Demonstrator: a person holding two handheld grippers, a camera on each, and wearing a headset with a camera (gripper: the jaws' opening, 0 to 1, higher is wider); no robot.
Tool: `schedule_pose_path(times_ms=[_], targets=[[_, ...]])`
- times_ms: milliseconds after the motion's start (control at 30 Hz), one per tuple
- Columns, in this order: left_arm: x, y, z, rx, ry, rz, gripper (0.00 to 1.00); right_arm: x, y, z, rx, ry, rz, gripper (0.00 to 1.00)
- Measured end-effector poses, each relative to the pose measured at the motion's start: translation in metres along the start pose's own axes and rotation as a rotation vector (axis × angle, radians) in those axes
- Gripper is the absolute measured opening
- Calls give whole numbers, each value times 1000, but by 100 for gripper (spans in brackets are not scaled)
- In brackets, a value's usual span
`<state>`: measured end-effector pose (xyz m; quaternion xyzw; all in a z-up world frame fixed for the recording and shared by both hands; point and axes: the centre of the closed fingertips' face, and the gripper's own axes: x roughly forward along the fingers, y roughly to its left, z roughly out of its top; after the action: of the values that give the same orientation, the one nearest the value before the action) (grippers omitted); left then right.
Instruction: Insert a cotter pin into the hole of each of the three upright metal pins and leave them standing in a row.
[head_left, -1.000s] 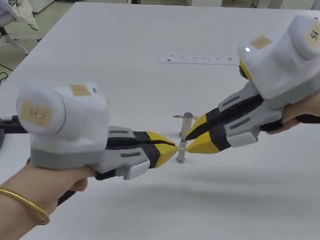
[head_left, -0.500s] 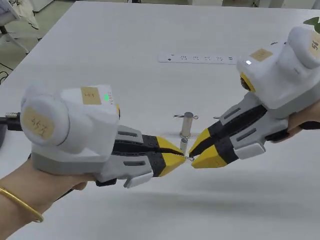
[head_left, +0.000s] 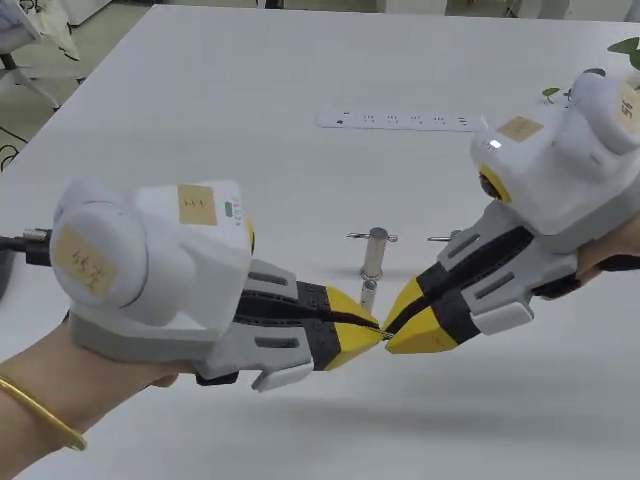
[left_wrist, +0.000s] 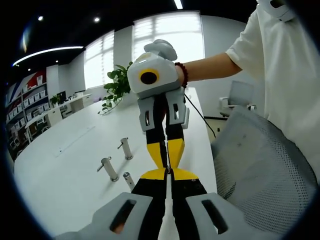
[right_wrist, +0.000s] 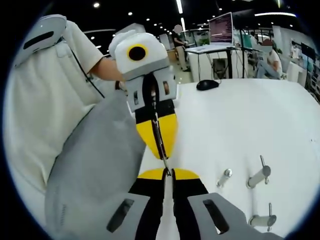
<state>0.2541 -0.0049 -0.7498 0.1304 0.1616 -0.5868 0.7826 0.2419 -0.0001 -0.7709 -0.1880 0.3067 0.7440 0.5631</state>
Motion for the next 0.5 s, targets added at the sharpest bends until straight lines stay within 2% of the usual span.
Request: schedule_pose_path(times_ms=[200,500], targets=[[-1,1,-2,3,7,0,0,1,1,1,-25,3,-5,4],[1,4,-5,-5,13,18,1,1,-2,-1,-82,57,-38,2]])
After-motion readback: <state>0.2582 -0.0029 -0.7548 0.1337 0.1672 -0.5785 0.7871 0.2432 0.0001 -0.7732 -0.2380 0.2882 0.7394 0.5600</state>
